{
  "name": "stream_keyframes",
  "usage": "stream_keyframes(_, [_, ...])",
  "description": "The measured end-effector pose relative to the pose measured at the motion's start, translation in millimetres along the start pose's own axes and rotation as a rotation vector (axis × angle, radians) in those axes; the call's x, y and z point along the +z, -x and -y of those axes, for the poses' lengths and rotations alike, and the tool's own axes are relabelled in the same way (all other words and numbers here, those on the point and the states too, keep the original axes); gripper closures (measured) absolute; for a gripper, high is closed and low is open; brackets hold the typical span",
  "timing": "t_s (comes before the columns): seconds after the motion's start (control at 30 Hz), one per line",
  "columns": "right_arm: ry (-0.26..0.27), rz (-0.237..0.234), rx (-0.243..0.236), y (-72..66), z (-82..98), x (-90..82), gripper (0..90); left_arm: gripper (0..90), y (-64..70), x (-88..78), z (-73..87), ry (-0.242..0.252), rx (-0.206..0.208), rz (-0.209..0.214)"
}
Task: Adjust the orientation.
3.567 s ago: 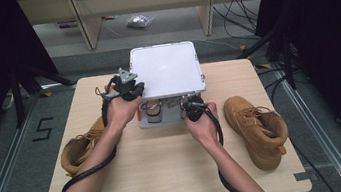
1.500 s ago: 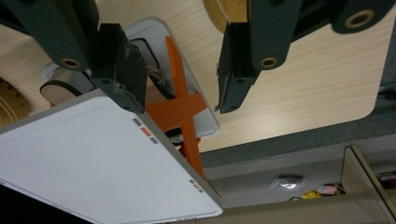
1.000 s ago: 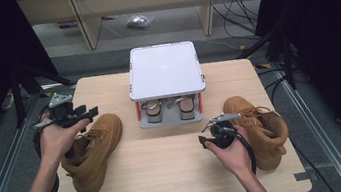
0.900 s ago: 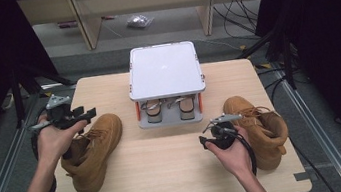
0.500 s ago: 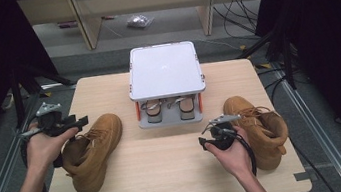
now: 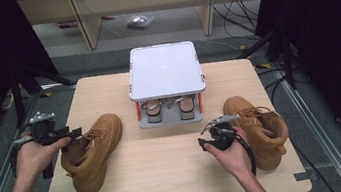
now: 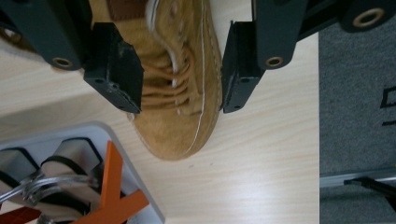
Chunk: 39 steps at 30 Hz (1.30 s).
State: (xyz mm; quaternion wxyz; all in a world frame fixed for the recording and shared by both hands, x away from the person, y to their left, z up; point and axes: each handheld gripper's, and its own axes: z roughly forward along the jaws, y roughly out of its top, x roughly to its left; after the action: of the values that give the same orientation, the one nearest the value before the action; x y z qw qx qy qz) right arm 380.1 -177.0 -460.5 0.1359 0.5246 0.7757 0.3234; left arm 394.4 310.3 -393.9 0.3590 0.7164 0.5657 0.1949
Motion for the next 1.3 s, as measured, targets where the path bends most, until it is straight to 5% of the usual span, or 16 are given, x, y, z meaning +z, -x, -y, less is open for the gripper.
stream_keyframes(0.33, [-0.003,0.000,0.005,-1.3,2.2,1.4,44.3,56.4,-3.4,-3.0,18.3,-0.101,-0.019,0.006])
stream_keyframes(0.43, [0.000,-0.001,-0.001,-0.2,2.8,2.1,44.2,60.0,-0.8,1.5,21.1,-0.101,-0.057,0.016])
stream_keyframes(0.73, [-0.019,-0.003,0.011,2.3,6.2,3.1,43.9,69.5,6.9,9.7,17.8,-0.165,-0.042,-0.006])
stream_keyframes(0.9, [-0.022,-0.019,0.014,2.4,7.1,5.0,43.8,70.8,9.7,16.8,18.7,-0.161,-0.068,-0.028])
stream_keyframes(1.3, [-0.032,0.011,-0.015,3.6,9.5,9.8,43.6,82.8,12.5,21.4,18.9,-0.177,-0.027,-0.068])
